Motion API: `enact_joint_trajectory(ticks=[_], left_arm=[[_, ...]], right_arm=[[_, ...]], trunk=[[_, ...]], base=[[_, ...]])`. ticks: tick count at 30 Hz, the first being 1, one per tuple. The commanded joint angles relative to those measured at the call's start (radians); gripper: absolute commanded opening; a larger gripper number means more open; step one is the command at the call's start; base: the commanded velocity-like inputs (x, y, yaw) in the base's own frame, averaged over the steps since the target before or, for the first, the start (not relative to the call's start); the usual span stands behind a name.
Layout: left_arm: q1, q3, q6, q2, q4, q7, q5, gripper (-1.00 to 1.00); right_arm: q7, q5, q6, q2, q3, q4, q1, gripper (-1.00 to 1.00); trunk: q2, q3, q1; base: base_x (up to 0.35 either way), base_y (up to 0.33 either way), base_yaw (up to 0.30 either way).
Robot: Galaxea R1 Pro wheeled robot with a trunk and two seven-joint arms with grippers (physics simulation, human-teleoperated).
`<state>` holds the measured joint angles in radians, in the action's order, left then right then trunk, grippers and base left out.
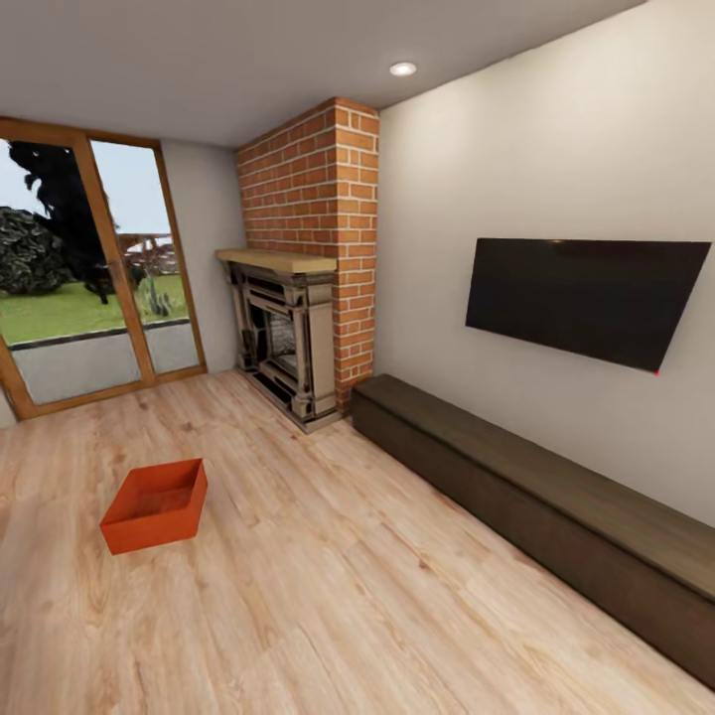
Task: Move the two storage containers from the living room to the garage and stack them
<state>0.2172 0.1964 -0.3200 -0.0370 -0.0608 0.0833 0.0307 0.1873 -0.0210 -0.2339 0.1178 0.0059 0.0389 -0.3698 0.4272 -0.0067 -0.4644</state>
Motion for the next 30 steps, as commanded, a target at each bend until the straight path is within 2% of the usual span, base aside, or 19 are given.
enact_joint_trajectory(ticks=[1, 13, 30], left_arm=[[0.001, 0.000, -0.004, 0.000, 0.001, 0.001, 0.003, 1.00], [0.001, 0.000, -0.004, 0.000, 0.001, 0.001, 0.002, 1.00], [0.001, 0.000, -0.004, 0.000, 0.001, 0.001, 0.003, 1.00]], right_arm=[[0.002, -0.002, -0.007, 0.000, 0.000, 0.004, -0.001, 1.00], [0.002, -0.002, -0.007, 0.000, 0.000, 0.004, -0.001, 1.00], [0.002, -0.002, -0.007, 0.000, 0.000, 0.004, -0.001, 1.00]], trunk=[[0.001, -0.001, -0.001], [0.001, -0.001, -0.001], [0.001, -0.001, -0.001]], base=[[0.324, -0.106, 0.000], [0.323, -0.109, 0.017], [0.324, -0.134, 0.228]])
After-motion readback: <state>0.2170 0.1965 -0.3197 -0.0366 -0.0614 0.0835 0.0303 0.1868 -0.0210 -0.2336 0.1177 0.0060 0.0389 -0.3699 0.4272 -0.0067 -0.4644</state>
